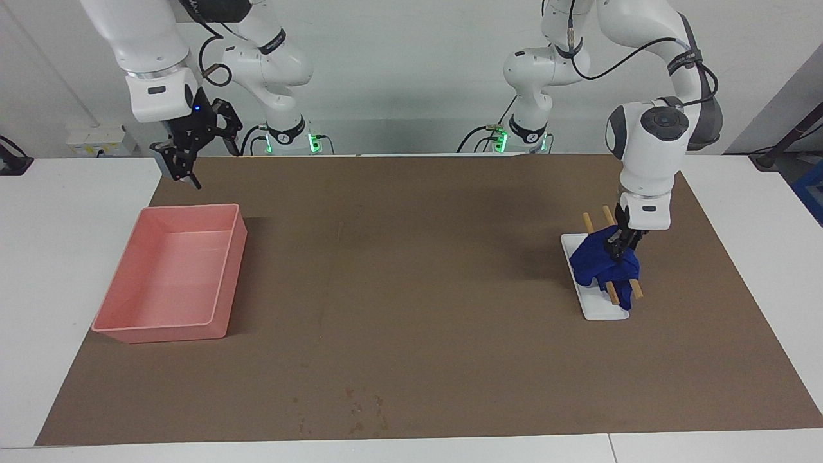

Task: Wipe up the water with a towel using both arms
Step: 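Grasp the blue towel with the left gripper while the right gripper advances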

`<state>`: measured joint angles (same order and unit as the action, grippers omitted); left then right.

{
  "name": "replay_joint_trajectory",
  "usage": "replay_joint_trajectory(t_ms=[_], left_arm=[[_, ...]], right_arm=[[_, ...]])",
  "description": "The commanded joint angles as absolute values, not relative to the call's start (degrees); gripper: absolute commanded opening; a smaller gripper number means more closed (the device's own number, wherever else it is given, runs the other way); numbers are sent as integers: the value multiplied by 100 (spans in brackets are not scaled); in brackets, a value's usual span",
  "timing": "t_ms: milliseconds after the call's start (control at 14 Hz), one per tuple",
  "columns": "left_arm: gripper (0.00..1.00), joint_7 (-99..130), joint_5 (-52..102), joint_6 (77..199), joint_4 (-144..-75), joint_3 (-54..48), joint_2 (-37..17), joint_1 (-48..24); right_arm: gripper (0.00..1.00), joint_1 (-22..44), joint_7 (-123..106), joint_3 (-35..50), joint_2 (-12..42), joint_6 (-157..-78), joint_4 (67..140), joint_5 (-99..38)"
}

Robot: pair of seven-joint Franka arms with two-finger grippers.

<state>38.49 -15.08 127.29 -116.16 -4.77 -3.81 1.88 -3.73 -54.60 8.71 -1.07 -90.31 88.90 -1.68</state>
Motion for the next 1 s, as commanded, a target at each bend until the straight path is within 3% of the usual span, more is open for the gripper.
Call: replay_joint_trajectory(t_ms=[0, 143, 358, 573, 931], left_arm=[[26, 3806, -1547, 12841, -11786, -483, -272, 193], [0, 3797, -1547, 12806, -11777, -483, -272, 193], [0, 3770, -1547, 12640, -11629, -492, -307, 150], [0, 3762, -1521, 11500, -10770, -536, -360, 53], [0, 4399, -266, 9541, -9416, -536, -343, -220]], right_arm=[[100, -422, -5686, 853, -421, -9342, 9421, -788], [100, -378, -5748, 861, -457, -9500, 9527, -853], [100, -220, -5739, 861, -781, -10342, 10324, -1264], [100, 254, -5599, 861, -1028, -11090, 10985, -1537], [100, 826, -4835, 861, -1028, -11680, 11258, -1617]])
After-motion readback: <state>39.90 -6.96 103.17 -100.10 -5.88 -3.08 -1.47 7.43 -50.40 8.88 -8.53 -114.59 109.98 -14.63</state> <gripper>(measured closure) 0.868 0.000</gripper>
